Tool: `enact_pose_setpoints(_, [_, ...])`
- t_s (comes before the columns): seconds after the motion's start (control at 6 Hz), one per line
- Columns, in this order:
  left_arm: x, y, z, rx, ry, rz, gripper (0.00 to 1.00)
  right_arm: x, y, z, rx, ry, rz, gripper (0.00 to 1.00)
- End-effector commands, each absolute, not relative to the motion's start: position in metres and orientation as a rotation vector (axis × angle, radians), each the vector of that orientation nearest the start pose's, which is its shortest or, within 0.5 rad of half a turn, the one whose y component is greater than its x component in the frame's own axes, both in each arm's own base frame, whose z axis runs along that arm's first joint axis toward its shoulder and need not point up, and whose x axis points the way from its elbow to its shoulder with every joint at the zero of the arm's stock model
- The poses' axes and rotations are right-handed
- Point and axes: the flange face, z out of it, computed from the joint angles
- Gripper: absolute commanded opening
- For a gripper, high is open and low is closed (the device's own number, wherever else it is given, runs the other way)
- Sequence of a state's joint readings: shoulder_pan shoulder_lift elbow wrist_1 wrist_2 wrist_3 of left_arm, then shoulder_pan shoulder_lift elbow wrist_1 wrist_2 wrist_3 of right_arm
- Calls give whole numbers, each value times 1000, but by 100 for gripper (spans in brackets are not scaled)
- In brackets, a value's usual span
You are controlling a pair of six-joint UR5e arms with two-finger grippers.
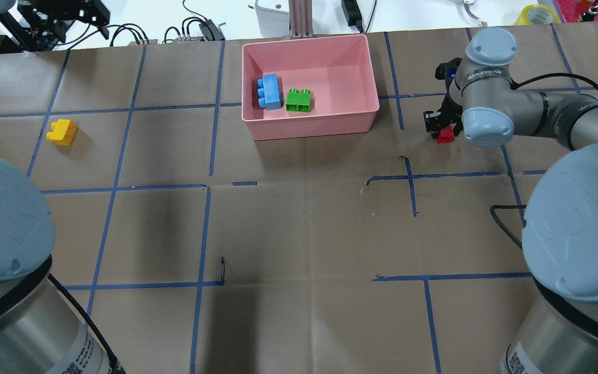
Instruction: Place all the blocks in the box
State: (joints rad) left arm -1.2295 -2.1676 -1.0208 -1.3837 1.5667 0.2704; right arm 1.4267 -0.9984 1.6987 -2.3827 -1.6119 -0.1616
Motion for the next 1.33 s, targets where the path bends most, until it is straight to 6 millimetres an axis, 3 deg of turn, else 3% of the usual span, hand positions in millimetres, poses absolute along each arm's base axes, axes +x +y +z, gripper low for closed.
enact_pose_setpoints(0.0, [259,-706,372,-81,3108,-119,99,37,-652,198,4,3189,-205,4])
enact_pose_setpoints(0.17, [280,-698,342,-83,3118,-89,99,39,-647,235,4,3190,-184,4])
enact_pose_setpoints(0.33, [286,-694,295,-52,3109,-105,99,41,-655,282,-7,3192,-236,5])
enact_pose_setpoints(0.5, [287,-691,252,24,3073,-178,99,56,-670,326,-53,3186,-270,5])
enact_pose_setpoints(0.67, [285,-690,231,43,3069,-189,99,92,-685,367,-129,3165,-304,5])
enact_pose_setpoints(0.83, [279,-692,223,77,3078,-176,99,133,-692,381,-172,3042,-293,5])
enact_pose_setpoints(1.0, [275,-695,208,168,3127,-200,99,173,-709,384,-14,2929,-308,6])
enact_pose_setpoints(1.17, [276,-697,197,173,3150,-201,99,231,-726,371,-37,2869,-293,7])
